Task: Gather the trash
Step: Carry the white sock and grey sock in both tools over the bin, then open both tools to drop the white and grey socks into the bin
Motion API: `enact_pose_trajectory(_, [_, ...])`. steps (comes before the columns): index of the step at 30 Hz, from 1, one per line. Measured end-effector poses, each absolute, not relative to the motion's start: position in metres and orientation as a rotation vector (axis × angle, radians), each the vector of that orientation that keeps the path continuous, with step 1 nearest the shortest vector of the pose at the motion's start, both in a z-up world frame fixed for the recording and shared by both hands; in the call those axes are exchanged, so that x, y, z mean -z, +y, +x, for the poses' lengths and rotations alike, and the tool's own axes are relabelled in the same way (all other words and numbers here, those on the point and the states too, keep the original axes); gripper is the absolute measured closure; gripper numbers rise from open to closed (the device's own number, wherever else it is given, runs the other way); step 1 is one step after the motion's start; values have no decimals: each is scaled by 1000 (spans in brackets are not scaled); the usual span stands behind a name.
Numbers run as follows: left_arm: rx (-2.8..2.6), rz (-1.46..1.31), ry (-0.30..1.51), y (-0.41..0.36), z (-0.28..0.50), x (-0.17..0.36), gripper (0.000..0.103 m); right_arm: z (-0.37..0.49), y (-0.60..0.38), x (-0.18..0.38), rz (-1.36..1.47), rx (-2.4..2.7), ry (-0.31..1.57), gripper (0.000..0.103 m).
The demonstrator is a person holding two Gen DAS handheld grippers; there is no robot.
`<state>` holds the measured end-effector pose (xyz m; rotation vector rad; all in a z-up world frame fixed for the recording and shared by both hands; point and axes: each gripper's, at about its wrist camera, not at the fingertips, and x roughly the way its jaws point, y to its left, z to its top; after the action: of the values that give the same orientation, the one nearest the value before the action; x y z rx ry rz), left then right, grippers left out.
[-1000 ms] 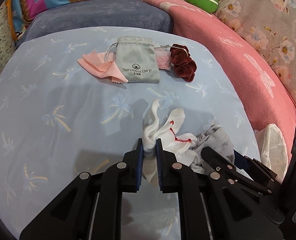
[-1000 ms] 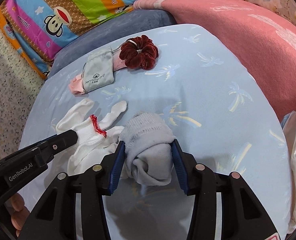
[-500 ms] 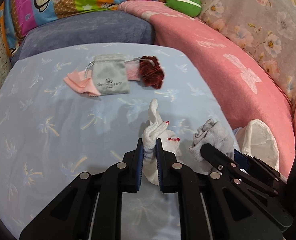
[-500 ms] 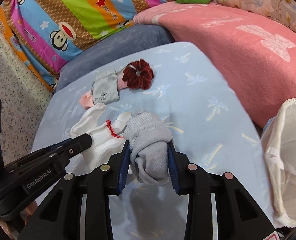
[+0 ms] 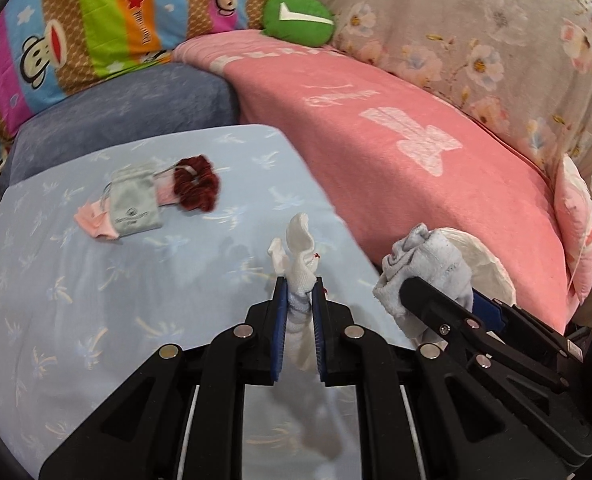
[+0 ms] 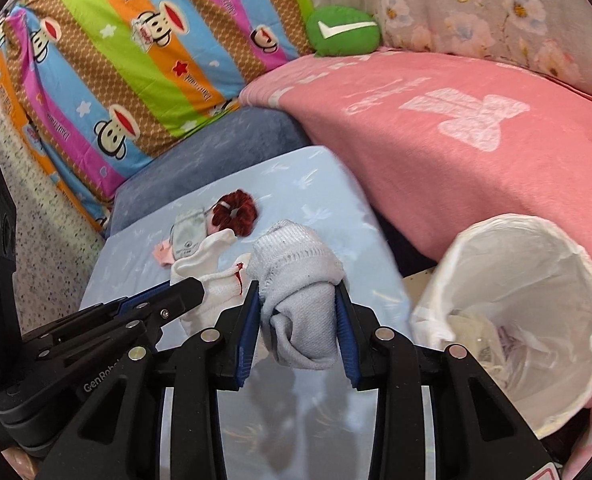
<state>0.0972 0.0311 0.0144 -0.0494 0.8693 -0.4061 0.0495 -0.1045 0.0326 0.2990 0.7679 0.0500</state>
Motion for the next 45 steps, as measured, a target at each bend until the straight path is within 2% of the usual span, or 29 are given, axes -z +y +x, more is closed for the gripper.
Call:
enact_pose_trajectory(19, [613, 100, 817, -95, 61, -38, 91, -20, -237, -43, 409, 158, 676, 69])
enact_pose_trajectory(33, [663, 137, 843, -144, 57, -39, 89, -39, -282, -41, 448, 240, 656, 68])
enact_pose_trajectory(34, [653, 135, 848, -144, 58, -39, 84, -40, -283, -41, 449, 241, 656, 67])
enact_pose_trajectory(35, [641, 132, 849, -144, 59, -38, 74, -40, -284, -40, 449, 243, 654, 66])
enact_pose_trajectory(36, [630, 128, 848, -143, 60, -39, 68, -41, -285, -40, 449, 245, 653, 66])
enact_pose_trajectory(37, [616, 119, 842, -141, 61, -39, 56, -41, -285, -40, 450, 246, 653, 66])
enact_pose_trajectory(41, [589, 108, 828, -138, 62, -42, 43, -43, -283, -41, 450, 256, 647, 65])
enact_pose_trajectory(45, [565, 99, 826, -134, 65, -42, 41, -42, -283, -42, 450, 258, 644, 61])
